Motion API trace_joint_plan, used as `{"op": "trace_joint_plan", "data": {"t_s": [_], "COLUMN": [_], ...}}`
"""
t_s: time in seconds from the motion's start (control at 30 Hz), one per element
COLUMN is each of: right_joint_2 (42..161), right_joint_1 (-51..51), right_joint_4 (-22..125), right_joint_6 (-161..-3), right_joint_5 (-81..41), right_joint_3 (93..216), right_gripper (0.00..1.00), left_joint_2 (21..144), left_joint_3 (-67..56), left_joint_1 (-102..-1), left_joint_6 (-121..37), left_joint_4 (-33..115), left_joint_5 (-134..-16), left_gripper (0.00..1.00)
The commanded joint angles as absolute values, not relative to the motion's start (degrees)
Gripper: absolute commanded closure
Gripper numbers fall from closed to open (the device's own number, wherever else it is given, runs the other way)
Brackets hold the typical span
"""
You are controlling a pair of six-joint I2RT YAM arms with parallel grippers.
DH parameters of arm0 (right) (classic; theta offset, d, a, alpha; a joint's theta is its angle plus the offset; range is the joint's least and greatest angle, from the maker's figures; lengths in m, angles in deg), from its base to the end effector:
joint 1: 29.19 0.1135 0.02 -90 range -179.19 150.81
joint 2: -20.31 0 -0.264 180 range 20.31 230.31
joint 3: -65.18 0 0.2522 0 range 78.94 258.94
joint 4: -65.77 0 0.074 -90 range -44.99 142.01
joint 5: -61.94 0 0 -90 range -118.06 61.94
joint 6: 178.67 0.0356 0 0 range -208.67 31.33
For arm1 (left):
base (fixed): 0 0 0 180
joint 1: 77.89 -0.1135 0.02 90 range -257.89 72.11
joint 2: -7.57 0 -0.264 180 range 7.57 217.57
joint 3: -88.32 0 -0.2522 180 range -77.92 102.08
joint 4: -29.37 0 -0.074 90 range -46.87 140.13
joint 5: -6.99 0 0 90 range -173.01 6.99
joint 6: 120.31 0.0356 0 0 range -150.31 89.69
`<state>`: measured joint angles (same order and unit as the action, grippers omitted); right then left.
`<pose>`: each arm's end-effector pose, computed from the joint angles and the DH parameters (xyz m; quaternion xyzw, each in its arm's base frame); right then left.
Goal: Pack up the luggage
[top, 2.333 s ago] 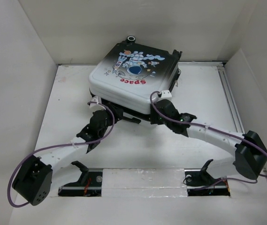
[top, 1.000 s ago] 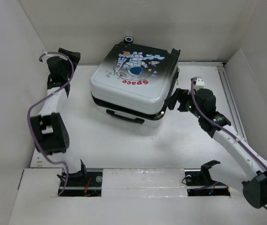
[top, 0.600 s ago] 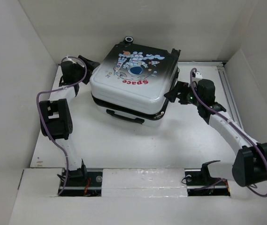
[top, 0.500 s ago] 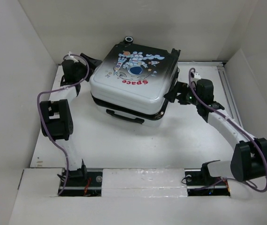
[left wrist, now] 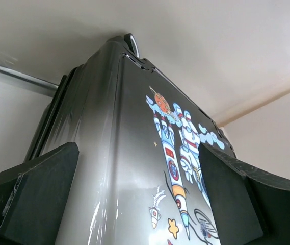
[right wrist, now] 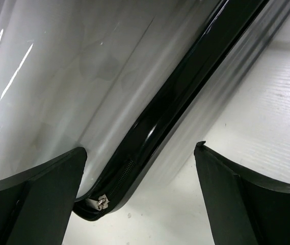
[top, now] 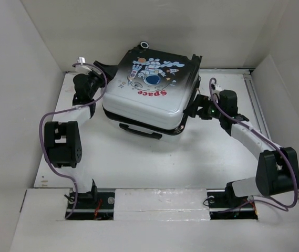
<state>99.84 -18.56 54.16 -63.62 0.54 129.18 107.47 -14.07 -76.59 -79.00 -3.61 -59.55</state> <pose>0.3002 0.0737 0.2576 -0.0240 0.8365 0.3554 0.4164 0.4031 -0.0233 0.2977 -0.1078 0.6351 -0.4361 0.6284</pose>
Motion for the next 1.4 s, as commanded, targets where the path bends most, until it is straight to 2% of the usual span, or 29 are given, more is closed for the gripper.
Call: {"op": "trace_joint_plan", "data": {"t_s": [0.0, 0.23, 0.57, 0.87, 1.1, 1.17, 1.27, 1.3, 1.37], "right_joint_2": [98.46, 95.99, 96.78, 96.25, 101.0, 98.56, 93.64, 92.48, 89.94], "right_joint_1": [-11.79, -12.32, -14.51, -18.29, -19.52, -19.52, -20.14, -19.44, -18.65], "right_joint_4": [67.04, 67.04, 68.35, 72.39, 78.29, 76.98, 69.44, 64.97, 61.17], "right_joint_6": [-60.37, -60.37, -60.47, -56.95, -51.5, -52.37, -58.15, -59.39, -61.68], "right_joint_5": [11.31, 11.85, 18.08, 22.56, 24.34, 22.4, 15.29, 13.45, 8.52], "right_joint_3": [130.44, 130.44, 131.59, 129.13, 127.29, 126.75, 127.54, 128.07, 128.6], "right_gripper": [0.04, 0.05, 0.05, 0.06, 0.09, 0.09, 0.09, 0.09, 0.09], "left_joint_2": [101.97, 95.65, 81.85, 77.27, 76.39, 73.15, 67.17, 66.38, 65.23], "left_joint_3": [-17.63, -18.86, -18.15, -25.97, -20.27, -18.6, -18.07, -18.07, -18.76], "left_joint_1": [-62.69, -59.0, -53.55, -48.02, -42.82, -44.22, -45.02, -45.02, -51.04], "left_joint_6": [-87.97, -88.5, -90.34, -92.36, -90.26, -82.23, -73.06, -71.9, -71.36], "left_joint_4": [-0.55, 1.12, 2.43, 2.43, 5.23, 16.76, 29.79, 32.29, 34.42], "left_joint_5": [-40.82, -38.36, -40.64, -43.98, -46.52, -52.74, -78.97, -91.76, -95.39], "left_gripper": [0.0, 0.04, 0.04, 0.04, 0.04, 0.04, 0.01, 0.0, 0.0]}}
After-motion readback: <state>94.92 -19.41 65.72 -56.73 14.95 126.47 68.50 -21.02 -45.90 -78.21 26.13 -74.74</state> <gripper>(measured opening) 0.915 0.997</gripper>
